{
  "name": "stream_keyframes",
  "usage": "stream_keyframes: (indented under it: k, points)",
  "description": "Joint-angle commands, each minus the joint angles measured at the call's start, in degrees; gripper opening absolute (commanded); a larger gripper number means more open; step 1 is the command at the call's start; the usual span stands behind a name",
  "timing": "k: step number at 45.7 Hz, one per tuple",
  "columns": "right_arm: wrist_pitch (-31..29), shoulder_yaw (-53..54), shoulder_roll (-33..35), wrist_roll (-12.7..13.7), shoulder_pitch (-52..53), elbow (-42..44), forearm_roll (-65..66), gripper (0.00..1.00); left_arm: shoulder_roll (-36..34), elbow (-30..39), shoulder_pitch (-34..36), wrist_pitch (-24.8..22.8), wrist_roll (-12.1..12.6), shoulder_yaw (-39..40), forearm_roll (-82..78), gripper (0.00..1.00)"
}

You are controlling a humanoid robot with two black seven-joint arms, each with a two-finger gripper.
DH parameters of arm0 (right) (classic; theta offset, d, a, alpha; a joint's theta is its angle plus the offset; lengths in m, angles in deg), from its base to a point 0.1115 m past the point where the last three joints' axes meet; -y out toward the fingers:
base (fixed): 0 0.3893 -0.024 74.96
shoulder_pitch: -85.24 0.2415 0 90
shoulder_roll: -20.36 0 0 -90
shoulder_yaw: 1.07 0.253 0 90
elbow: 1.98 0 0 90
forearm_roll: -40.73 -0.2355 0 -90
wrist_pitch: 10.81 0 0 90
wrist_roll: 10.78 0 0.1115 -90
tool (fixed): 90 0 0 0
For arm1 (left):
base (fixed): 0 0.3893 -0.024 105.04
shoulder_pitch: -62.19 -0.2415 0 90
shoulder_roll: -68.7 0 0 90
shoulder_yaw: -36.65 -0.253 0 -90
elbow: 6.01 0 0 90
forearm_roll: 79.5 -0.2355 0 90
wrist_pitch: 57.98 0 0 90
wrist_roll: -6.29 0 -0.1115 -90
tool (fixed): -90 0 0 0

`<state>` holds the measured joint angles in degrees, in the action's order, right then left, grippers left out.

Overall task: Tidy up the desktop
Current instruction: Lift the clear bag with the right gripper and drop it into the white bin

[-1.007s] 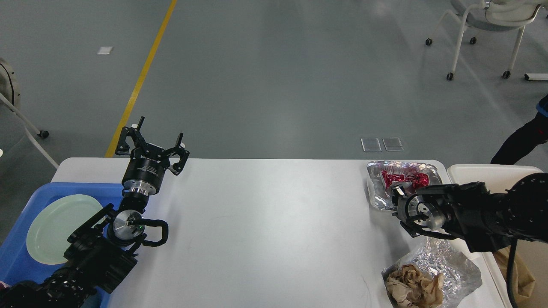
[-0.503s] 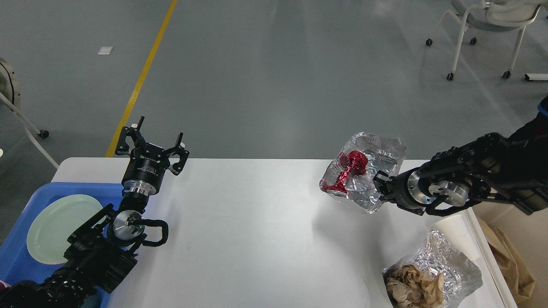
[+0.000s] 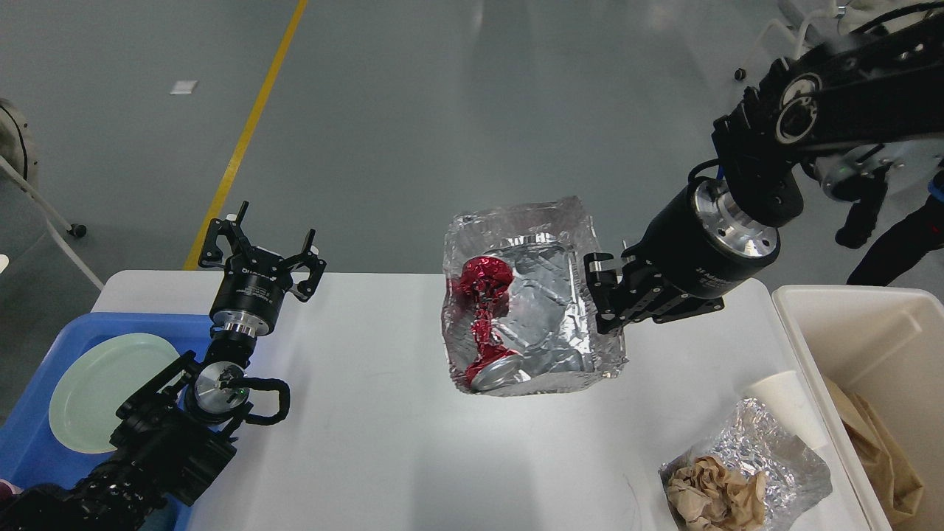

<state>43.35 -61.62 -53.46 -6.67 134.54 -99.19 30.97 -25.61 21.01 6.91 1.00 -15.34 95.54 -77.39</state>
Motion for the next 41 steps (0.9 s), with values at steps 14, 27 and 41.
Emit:
stream_keyframes:
  k: [14, 27, 41]
  points:
    - [8.2, -9.2, 18.1, 0.0, -38.3, 35.7, 2.8, 0.00, 0.0, 0.0, 0.0, 0.0, 0.0, 0.0, 0.0, 0.99]
    - [8.2, 8.9, 23.8, 0.5, -76.3, 75.7, 0.9, 0.00, 0.0, 0.0, 0.0, 0.0, 0.0, 0.1, 0.0, 0.99]
    - [17.7, 29.4, 12.2, 0.9, -105.2, 99.4, -0.2, 0.51, 0.0, 0.0, 0.0, 0.0, 0.0, 0.1, 0.0, 0.99]
